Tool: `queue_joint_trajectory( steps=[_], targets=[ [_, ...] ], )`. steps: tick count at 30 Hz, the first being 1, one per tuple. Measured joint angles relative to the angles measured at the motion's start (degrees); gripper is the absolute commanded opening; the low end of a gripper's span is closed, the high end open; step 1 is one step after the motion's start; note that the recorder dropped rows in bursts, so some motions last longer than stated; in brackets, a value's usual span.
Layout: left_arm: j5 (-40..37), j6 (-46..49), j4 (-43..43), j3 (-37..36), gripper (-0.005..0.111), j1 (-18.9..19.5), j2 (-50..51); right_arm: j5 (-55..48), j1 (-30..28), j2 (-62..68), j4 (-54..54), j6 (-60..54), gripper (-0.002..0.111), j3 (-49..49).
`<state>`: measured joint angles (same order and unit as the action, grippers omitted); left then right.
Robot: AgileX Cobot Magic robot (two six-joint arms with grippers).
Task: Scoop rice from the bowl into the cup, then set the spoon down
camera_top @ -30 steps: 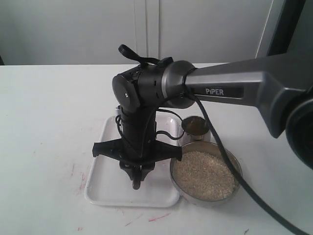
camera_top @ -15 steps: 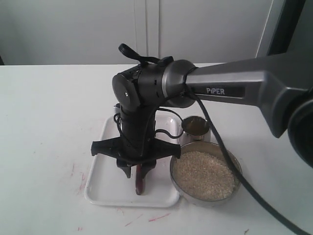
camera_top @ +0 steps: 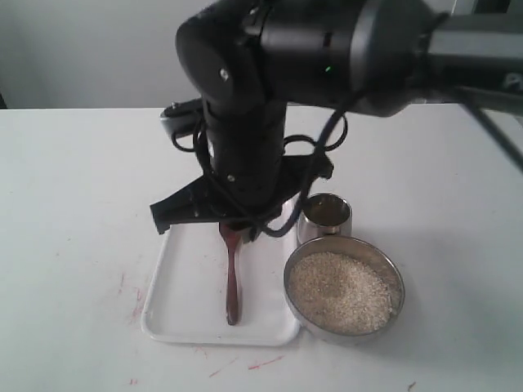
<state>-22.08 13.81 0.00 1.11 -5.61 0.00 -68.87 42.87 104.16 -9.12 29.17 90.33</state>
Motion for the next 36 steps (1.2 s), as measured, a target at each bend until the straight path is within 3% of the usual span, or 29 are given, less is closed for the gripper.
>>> queue_joint_trajectory(
  steps=[7, 25, 36],
  targets=[
    [0.0, 0.0, 0.0, 0.0, 0.014, 0.0, 0.0, -0.6, 1.1, -11.2, -4.7, -7.3, 0.000, -3.8],
    [0.0, 0.0, 0.0, 0.0, 0.014, 0.0, 0.0, -1.0, 2.1, -54.9, -3.8, -9.2, 0.000, -38.5],
    [0.0, 0.0, 0.0, 0.0, 0.014, 0.0, 0.0, 6.7, 2.1, -77.5, 0.0, -9.2, 0.000, -42.9]
  ],
)
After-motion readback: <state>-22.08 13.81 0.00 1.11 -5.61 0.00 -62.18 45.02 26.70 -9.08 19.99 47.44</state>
